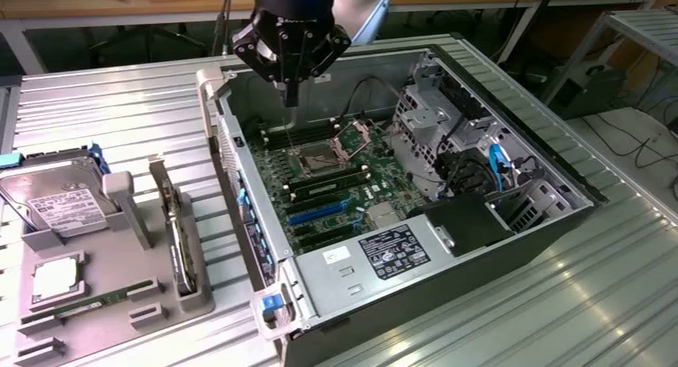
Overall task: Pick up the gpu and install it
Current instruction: 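Reach for the gpu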
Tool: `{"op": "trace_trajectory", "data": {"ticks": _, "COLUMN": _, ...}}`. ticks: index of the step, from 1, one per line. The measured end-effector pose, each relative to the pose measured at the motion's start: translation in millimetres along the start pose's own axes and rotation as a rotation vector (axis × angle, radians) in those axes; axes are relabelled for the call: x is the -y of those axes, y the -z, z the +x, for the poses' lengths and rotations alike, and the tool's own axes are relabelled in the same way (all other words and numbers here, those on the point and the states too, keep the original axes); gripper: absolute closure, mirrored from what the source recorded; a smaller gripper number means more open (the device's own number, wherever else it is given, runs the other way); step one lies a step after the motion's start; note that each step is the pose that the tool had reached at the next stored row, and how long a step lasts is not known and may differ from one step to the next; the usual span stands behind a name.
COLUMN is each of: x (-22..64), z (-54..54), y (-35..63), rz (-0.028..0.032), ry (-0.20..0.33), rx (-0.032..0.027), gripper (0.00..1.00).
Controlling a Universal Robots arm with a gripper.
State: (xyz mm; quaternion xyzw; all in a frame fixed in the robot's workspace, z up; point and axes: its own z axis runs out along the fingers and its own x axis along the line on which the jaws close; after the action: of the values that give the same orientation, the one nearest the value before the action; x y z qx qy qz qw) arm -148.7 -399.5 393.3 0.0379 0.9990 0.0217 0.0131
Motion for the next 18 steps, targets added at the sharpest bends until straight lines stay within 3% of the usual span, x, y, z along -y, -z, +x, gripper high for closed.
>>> {"op": "trace_trajectory", "data": {"ticks": 18, "x": 3.7, "z": 34.1, "y": 1.0, "rz": -0.0001, "ry": 0.000, "rx": 0.0000, "gripper": 0.89}}
